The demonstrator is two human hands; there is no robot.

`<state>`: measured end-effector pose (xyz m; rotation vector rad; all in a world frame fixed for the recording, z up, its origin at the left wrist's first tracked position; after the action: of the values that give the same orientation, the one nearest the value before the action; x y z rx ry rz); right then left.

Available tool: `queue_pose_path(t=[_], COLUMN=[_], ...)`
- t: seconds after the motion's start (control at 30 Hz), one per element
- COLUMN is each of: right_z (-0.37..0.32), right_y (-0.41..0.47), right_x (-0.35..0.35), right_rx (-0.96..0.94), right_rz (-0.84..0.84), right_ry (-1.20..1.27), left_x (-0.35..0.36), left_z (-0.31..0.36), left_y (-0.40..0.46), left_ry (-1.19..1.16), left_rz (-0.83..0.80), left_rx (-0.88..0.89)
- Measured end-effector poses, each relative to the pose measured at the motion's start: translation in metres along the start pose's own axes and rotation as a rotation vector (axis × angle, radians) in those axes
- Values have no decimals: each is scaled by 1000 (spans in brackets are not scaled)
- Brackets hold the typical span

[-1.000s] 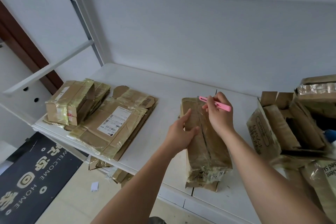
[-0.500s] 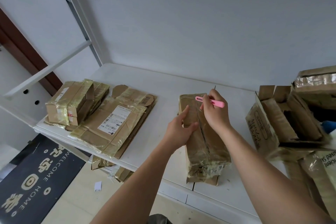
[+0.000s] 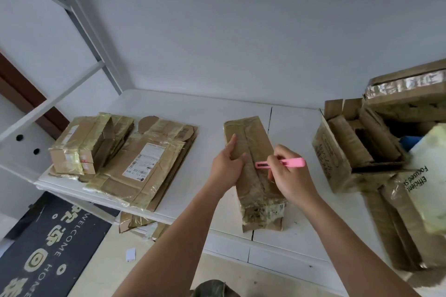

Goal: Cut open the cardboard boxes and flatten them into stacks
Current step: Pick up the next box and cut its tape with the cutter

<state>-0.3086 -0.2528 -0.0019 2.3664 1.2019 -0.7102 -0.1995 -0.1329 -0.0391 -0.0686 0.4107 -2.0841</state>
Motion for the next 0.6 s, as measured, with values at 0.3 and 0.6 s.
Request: queue_pose_path(t=[0.3, 0.6], right_z=[-5, 33], right_y=[-78, -96], right_x=[-40, -49], right_rx=[-32, 170], right_rz=[-39, 356], right_ry=[80, 308], left_x=[6, 19], left_z=[10, 19], left_y=[-7, -19], left_ry=[141, 410], left_rz=[13, 34], left_rx=[56, 70])
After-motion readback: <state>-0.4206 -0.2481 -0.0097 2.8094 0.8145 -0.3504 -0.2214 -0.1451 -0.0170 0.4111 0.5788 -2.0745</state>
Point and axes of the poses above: each hand's wrist, its own y-axis towards the middle knuckle, its own x-axis out of the palm, z = x × y, the point moved 7 cm from there along y, towards the middle knuckle, and after that the axes turned 12 degrees about -y, right-handed, at the moved point
